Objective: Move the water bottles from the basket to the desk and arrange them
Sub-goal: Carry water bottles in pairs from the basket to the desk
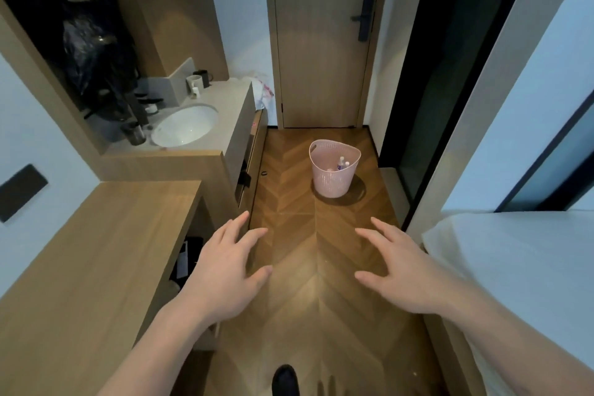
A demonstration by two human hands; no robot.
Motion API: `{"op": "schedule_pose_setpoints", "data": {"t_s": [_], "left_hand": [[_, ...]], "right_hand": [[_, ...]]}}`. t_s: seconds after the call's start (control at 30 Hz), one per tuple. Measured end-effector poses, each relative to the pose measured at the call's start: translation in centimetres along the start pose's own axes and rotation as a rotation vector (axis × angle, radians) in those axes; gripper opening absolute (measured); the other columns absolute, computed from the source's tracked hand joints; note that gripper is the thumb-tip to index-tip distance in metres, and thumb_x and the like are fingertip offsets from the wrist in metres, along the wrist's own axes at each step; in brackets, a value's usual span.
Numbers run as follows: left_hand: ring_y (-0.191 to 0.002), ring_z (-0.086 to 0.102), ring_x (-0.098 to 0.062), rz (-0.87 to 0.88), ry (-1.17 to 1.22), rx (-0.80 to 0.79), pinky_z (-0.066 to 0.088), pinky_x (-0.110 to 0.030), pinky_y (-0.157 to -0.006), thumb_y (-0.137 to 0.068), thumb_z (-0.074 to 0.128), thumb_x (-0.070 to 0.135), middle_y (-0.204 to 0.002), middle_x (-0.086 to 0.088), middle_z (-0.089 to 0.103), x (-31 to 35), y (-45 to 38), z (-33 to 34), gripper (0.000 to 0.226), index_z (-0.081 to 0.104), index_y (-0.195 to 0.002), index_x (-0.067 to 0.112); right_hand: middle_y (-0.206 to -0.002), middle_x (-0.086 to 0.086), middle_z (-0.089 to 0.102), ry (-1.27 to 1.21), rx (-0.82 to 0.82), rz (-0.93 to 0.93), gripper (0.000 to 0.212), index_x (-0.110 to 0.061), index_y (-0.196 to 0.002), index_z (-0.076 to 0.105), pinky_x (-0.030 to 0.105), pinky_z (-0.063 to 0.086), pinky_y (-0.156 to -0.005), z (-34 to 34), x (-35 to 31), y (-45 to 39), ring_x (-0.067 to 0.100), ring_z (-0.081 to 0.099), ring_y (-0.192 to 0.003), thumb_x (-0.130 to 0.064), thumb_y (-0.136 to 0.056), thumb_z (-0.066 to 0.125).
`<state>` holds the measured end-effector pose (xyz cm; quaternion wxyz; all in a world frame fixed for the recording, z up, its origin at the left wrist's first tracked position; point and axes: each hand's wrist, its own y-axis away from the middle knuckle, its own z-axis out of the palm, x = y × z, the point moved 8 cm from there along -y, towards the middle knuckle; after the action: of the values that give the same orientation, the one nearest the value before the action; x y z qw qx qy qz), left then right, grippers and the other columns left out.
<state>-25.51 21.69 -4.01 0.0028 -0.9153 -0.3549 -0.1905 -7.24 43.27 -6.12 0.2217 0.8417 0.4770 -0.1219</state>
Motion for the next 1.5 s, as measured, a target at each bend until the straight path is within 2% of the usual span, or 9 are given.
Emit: {"op": "schedule_pose_setpoints", "data": {"t_s": [0.13, 0.3, 0.6, 0.73, 1.0, 1.27, 1.5], "left_hand": [[-0.160, 0.004, -0.019, 0.067, -0.045, -0.039, 0.016, -0.045, -0.130, -0.096, 0.055, 0.064, -0.173, 0.014, 0.000, -1.6, -8.9, -1.3, 0.069, 0.029, -0.158, 0.046], [-0.160, 0.004, -0.023, 0.188, -0.071, -0.107, 0.013, -0.046, -0.128, -0.096, 0.057, 0.062, -0.173, 0.010, 0.001, 0.9, -19.3, -1.4, 0.070, 0.030, -0.158, 0.043], [-0.160, 0.004, -0.023, 0.286, -0.068, -0.175, 0.013, -0.046, -0.128, -0.096, 0.058, 0.061, -0.173, 0.011, 0.001, 3.0, -33.9, -0.4, 0.070, 0.032, -0.158, 0.041], [-0.160, 0.004, -0.024, 0.262, -0.080, -0.185, 0.014, -0.046, -0.128, -0.096, 0.059, 0.061, -0.173, 0.010, 0.001, 3.3, -40.9, 0.7, 0.070, 0.032, -0.158, 0.041], [-0.160, 0.003, -0.020, 0.122, -0.057, -0.188, 0.010, -0.045, -0.128, -0.096, 0.056, 0.063, -0.173, 0.011, -0.001, 4.2, -54.2, 1.6, 0.070, 0.031, -0.158, 0.042], [-0.160, -0.004, -0.022, 0.015, -0.078, -0.193, 0.005, -0.042, -0.129, -0.098, 0.054, 0.061, -0.174, 0.007, -0.004, 4.9, -65.0, 2.7, 0.071, 0.025, -0.160, 0.041], [-0.160, -0.001, -0.024, 0.044, -0.076, -0.234, 0.005, -0.043, -0.128, -0.095, 0.059, 0.059, -0.174, 0.004, 0.001, 4.9, -78.1, 3.9, 0.072, 0.029, -0.158, 0.041]], "right_hand": [[-0.174, -0.022, -0.005, -0.052, 0.030, 0.093, 0.081, -0.051, -0.162, 0.014, 0.043, 0.022, -0.128, -2.2, 1.5, -6.2, 0.016, 0.003, -0.163, -0.063, -0.097, 0.060], [-0.174, -0.020, -0.001, -0.088, 0.035, 0.200, 0.079, -0.050, -0.162, 0.017, 0.044, 0.024, -0.130, -3.6, 3.2, -12.2, 0.017, 0.010, -0.162, -0.062, -0.098, 0.061], [-0.174, -0.019, -0.001, -0.113, 0.070, 0.258, 0.080, -0.050, -0.162, 0.018, 0.040, 0.023, -0.127, -6.6, 8.2, -23.5, 0.018, 0.011, -0.162, -0.064, -0.097, 0.061], [-0.173, -0.023, -0.004, -0.146, 0.025, 0.248, 0.081, -0.050, -0.163, 0.015, 0.039, 0.019, -0.128, -7.6, 11.2, -30.1, 0.015, 0.007, -0.162, -0.064, -0.097, 0.060], [-0.173, -0.023, -0.009, -0.118, -0.142, 0.265, 0.079, -0.054, -0.162, 0.012, 0.048, 0.019, -0.129, -11.8, 17.5, -44.4, 0.017, 0.000, -0.163, -0.056, -0.100, 0.062], [-0.174, -0.019, 0.010, -0.139, -0.098, 0.131, 0.071, -0.047, -0.162, 0.028, 0.042, 0.030, -0.126, -17.6, 21.2, -57.5, 0.014, 0.018, -0.161, -0.052, -0.101, 0.064], [-0.174, -0.019, 0.008, -0.141, -0.128, 0.155, 0.071, -0.044, -0.163, 0.026, 0.041, 0.026, -0.127, -20.7, 24.0, -68.5, 0.014, 0.012, -0.161, -0.049, -0.103, 0.062]]}}
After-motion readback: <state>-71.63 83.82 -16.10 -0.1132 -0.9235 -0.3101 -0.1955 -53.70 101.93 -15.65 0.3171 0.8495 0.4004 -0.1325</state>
